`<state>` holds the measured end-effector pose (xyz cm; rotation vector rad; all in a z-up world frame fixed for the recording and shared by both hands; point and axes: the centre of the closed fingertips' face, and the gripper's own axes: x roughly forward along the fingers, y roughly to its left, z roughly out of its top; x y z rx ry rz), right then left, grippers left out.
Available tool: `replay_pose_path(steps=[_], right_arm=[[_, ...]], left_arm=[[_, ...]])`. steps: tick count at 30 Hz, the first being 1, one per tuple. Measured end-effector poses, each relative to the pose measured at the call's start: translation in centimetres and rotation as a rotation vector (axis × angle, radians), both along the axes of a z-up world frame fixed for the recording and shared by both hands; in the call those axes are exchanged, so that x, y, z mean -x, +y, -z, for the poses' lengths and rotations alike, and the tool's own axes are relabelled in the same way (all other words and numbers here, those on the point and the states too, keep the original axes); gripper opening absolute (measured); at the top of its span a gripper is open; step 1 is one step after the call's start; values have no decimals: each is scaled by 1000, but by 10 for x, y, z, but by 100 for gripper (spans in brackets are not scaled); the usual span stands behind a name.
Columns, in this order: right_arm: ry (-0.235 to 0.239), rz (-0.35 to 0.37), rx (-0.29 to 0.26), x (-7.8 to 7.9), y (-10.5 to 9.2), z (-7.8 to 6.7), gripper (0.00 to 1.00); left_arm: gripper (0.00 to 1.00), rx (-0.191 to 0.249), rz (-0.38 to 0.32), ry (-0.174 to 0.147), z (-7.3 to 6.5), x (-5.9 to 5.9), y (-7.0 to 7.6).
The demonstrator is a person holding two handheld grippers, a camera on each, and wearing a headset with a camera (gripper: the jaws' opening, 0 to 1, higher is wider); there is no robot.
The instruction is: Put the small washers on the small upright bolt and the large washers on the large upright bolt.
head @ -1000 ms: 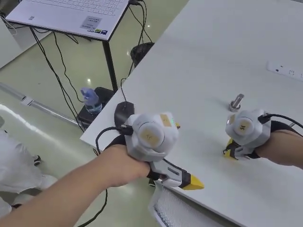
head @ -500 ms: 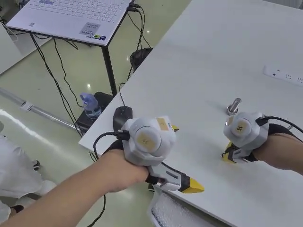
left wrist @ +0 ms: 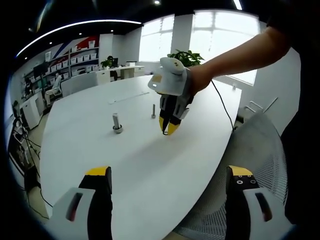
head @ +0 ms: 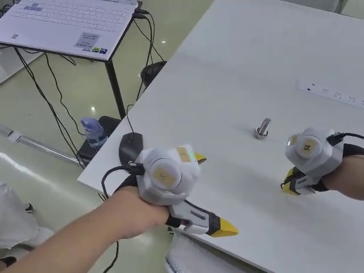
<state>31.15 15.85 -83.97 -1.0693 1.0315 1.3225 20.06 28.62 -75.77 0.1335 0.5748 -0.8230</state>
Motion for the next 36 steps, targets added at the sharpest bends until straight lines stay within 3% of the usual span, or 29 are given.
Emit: replay_pose_path(steps=[7, 17, 27, 36], right_arm=[[-12, 71, 2, -10, -33, -11, 12], [-37, 158, 6, -43, -70, -26, 12], [-44, 201, 1, -73, -79, -30, 12], [-67, 245, -19, -112, -81, -43, 12]], left_arm=[[95, 1, 12, 6, 3, -2, -8], [95, -23, 19, 13, 8, -7, -10], [95, -33, 10, 17, 13, -12, -6], [95, -45, 8, 25, 19, -13, -3]])
